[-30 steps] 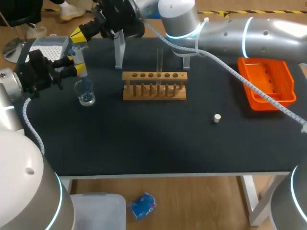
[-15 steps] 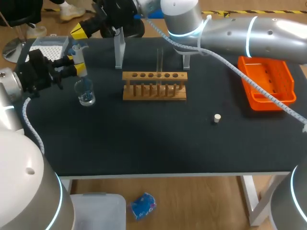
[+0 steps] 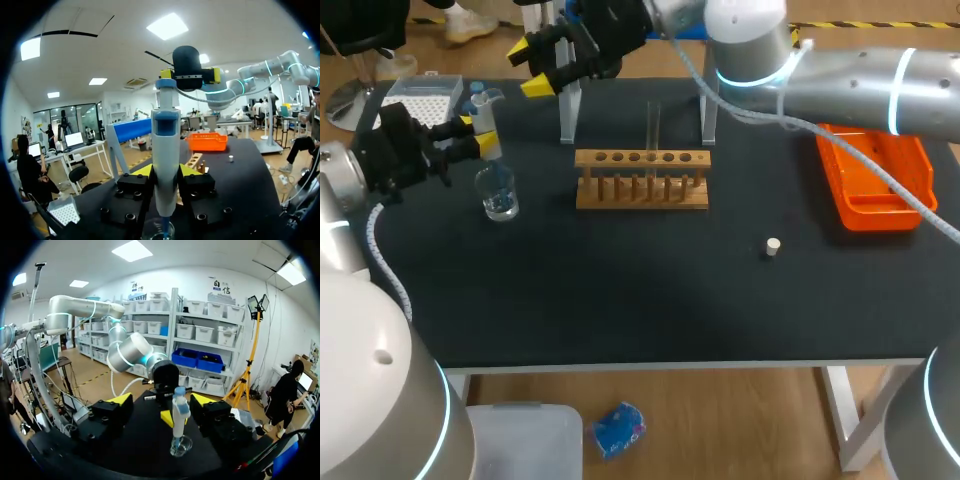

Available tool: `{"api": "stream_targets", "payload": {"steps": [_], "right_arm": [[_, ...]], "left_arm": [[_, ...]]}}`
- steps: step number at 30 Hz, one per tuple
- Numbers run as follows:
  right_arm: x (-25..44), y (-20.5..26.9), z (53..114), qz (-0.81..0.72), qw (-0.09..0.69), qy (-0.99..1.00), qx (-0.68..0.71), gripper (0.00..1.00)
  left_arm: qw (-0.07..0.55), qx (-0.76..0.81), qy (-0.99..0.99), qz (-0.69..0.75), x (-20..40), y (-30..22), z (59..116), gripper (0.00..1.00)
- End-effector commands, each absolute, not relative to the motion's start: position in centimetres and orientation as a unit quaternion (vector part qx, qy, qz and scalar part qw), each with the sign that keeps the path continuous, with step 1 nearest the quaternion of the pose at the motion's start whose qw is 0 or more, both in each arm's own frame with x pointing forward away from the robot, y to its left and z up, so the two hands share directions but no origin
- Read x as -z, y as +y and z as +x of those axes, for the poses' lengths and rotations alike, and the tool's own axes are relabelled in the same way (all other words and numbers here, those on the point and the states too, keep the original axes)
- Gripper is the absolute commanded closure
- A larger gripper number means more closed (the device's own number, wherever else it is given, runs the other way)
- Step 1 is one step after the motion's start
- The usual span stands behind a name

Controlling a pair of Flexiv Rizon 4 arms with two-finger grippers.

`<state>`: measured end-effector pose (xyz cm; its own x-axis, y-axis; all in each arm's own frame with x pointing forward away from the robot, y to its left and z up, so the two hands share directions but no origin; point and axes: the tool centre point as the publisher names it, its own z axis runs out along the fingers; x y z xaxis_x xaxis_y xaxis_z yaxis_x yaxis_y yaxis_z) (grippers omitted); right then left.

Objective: Invert the test tube, pick up the pipette, mount the tip to pipette, aspirate from beaker and dispense into the tube, eject the tip, return the pipette, and cap with the stopper.

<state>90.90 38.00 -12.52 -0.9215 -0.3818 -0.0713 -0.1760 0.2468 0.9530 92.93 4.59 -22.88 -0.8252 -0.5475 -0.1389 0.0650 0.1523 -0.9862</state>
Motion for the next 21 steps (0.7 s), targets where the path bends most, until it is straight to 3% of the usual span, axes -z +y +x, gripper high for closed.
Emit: {"api": "stream_targets", "payload": {"steps": [1,18,21], "right_arm": [[12.5,33.7,89.0,0.154,0.039,-0.792,0.589,0.00],[12.5,33.7,89.0,0.154,0.039,-0.792,0.589,0.00],[12.7,31.8,89.9,0.125,0.023,-0.805,0.579,0.00]], "left_arm": [[0.244,0.628,0.719,-0.169,22.8,4.6,92.9,1.00],[0.244,0.628,0.719,-0.169,22.8,4.6,92.9,1.00],[0.244,0.628,0.719,-0.169,22.8,4.6,92.9,1.00]]}}
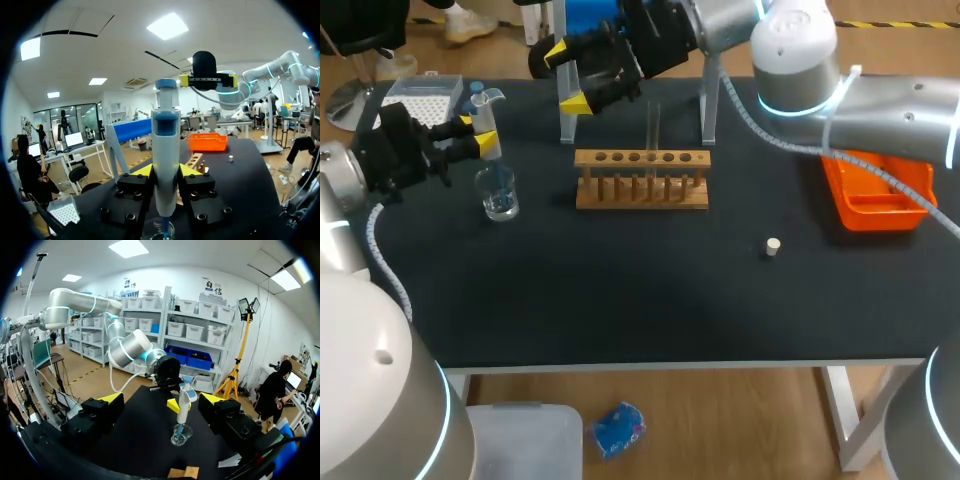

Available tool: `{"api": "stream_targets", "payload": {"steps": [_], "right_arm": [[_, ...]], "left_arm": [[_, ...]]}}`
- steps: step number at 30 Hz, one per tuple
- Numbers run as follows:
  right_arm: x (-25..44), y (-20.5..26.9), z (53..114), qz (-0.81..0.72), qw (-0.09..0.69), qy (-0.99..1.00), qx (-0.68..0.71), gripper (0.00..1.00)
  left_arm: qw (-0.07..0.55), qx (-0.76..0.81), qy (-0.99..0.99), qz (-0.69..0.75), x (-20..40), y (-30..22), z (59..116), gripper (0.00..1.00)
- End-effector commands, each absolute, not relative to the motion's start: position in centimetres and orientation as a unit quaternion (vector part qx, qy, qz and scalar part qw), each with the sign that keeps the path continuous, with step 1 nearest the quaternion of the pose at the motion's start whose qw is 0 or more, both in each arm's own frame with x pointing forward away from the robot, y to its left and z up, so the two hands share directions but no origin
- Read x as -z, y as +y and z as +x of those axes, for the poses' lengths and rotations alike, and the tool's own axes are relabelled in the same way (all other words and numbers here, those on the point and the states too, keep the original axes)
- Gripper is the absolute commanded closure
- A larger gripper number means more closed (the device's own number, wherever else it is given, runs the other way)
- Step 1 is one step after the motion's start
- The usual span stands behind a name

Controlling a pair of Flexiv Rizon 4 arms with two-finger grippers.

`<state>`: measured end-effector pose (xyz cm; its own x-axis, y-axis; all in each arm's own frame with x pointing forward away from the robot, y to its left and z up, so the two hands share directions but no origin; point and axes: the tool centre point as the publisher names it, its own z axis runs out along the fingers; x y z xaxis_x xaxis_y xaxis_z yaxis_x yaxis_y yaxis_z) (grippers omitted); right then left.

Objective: Invert the test tube, pick up the pipette, mount the tip to pipette, aspirate from beaker and dispense into the tube, eject the tip, return the pipette, and cap with the stopper.

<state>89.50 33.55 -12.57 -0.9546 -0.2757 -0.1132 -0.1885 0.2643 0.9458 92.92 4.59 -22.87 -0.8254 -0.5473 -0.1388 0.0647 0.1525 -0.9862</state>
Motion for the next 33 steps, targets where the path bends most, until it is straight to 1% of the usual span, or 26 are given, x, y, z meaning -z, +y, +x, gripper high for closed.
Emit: {"api": "stream_targets", "payload": {"steps": [1,9,17,26,33], "right_arm": [[12.7,31.0,90.1,0.121,0.018,-0.809,0.575,0.00],[12.8,24.7,91.6,0.068,-0.018,-0.831,0.552,0.00],[14.6,20.2,93.5,0.049,-0.024,-0.841,0.539,0.00],[17.0,17.5,95.6,0.055,-0.034,-0.845,0.531,0.00],[19.4,16.4,97.0,0.056,-0.021,-0.846,0.529,0.00]], "left_arm": [[0.244,0.628,0.719,-0.169,22.8,4.6,92.9,1.00],[0.244,0.628,0.719,-0.169,22.8,4.6,92.9,1.00],[0.244,0.628,0.719,-0.169,22.8,4.6,92.9,1.00],[0.244,0.628,0.719,-0.169,22.8,4.6,92.9,1.00],[0.244,0.628,0.719,-0.169,22.8,4.6,92.9,1.00]]}}
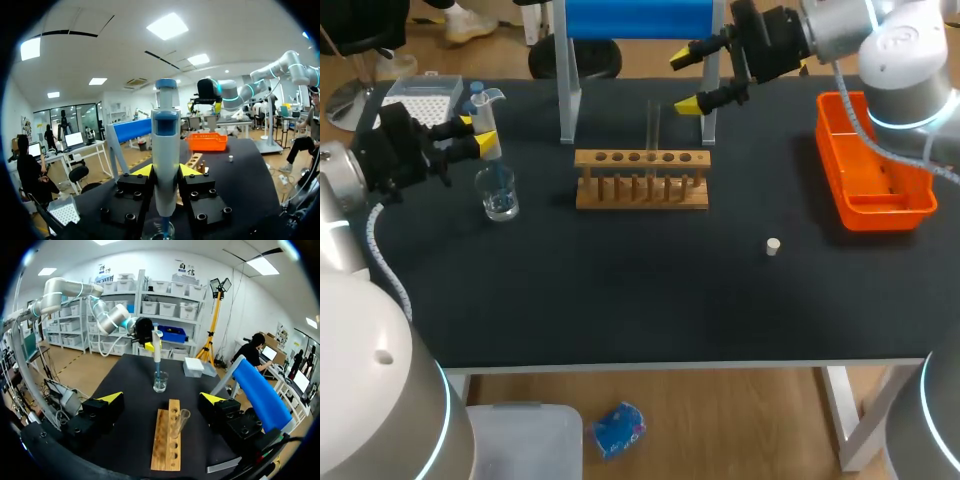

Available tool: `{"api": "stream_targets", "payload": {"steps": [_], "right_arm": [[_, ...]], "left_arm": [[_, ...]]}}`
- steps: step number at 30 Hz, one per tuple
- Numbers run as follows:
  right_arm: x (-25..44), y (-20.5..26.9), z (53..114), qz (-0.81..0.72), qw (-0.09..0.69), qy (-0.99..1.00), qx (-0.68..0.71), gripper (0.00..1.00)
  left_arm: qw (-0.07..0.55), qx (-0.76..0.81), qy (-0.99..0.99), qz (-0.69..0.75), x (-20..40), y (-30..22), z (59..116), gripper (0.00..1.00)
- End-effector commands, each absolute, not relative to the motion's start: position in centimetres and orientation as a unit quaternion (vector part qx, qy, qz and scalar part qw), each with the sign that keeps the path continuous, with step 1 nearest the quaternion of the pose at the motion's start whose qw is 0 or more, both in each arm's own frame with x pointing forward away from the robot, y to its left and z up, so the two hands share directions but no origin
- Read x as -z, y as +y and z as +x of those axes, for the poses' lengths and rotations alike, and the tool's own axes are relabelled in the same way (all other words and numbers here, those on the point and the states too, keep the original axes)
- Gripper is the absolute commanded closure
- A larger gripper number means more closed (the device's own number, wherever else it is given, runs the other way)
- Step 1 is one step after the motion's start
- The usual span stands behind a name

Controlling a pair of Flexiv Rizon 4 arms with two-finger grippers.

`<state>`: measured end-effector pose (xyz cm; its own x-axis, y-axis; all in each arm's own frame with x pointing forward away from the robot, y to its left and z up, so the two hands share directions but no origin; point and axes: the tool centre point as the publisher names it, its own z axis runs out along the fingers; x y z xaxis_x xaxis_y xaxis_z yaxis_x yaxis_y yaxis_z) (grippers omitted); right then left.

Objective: Invert the test tube, pick up the pipette, mount the tip to pipette, aspirate from beaker and dispense into the tube, eject the tip, return the pipette, and cap with the stopper.

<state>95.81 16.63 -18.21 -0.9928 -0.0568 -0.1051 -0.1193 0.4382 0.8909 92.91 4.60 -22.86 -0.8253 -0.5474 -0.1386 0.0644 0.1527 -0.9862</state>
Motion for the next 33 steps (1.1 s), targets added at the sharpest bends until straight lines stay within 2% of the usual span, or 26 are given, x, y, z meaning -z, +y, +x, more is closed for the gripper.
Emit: {"api": "stream_targets", "payload": {"steps": [1,33], "right_arm": [[19.8,16.4,97.1,-0.055,0.019,0.847,-0.529,0.00],[27.4,16.9,98.8,-0.025,-0.014,0.867,-0.498,0.00]], "left_arm": [[0.244,0.628,0.719,-0.169,22.8,4.6,92.9,1.00],[0.244,0.628,0.719,-0.169,22.8,4.6,92.9,1.00]]}}
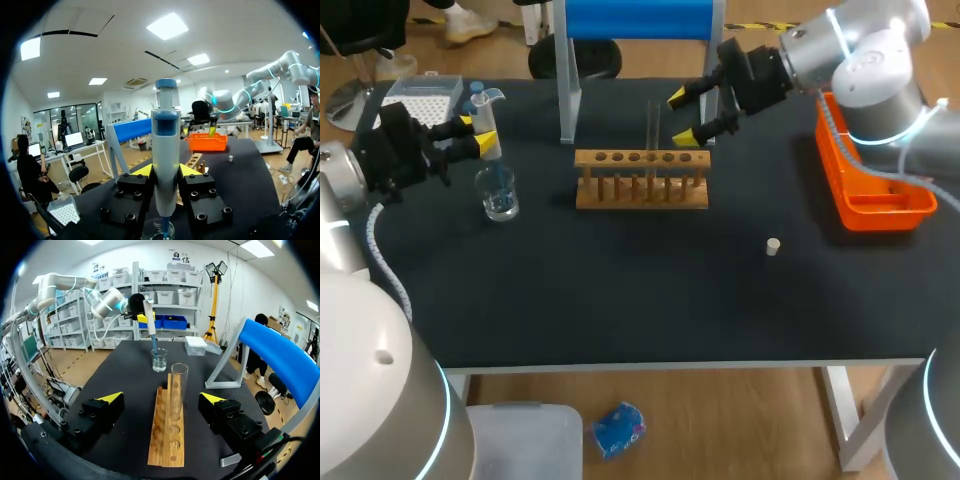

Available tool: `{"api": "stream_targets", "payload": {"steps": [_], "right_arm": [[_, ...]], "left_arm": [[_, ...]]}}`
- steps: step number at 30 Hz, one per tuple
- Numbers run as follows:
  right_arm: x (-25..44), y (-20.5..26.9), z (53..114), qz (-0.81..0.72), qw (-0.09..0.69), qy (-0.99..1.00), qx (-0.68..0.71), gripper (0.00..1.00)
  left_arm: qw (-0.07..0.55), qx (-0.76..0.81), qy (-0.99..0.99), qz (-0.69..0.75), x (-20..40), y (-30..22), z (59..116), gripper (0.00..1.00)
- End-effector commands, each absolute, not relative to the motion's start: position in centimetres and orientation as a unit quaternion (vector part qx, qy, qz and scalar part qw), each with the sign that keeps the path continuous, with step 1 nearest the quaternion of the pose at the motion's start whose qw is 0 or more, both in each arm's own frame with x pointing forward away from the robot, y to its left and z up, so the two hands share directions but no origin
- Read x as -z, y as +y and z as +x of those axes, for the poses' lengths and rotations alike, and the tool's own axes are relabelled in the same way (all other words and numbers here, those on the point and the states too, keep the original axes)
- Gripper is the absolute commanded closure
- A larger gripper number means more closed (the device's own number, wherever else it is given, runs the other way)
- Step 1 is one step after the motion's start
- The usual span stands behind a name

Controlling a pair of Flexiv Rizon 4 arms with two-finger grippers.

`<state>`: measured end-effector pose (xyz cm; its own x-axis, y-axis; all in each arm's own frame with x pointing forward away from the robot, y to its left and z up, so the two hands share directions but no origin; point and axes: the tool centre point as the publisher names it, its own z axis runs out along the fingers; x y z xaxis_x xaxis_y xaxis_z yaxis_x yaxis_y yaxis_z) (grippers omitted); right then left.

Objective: Invert the test tube, pick up the pipette, mount the tip to pipette, aspirate from beaker and dispense into the tube, eject the tip, return the pipette, and cap with the stopper.

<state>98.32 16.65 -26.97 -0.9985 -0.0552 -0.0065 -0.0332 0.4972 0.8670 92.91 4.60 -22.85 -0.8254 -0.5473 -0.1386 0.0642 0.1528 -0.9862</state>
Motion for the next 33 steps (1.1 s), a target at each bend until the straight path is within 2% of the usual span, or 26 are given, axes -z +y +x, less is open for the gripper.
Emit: {"api": "stream_targets", "payload": {"steps": [1,25,33], "right_arm": [[27.5,16.9,98.8,0.027,0.014,-0.868,0.496,0.00],[27.6,16.9,98.7,0.031,0.016,-0.868,0.496,0.00],[27.6,16.9,98.7,0.031,0.016,-0.868,0.496,0.00]], "left_arm": [[0.244,0.628,0.719,-0.169,22.8,4.6,92.9,1.00],[0.240,0.632,0.718,-0.168,22.6,4.6,92.8,1.00],[0.241,0.625,0.723,-0.169,20.7,5.0,93.1,1.00]]}}
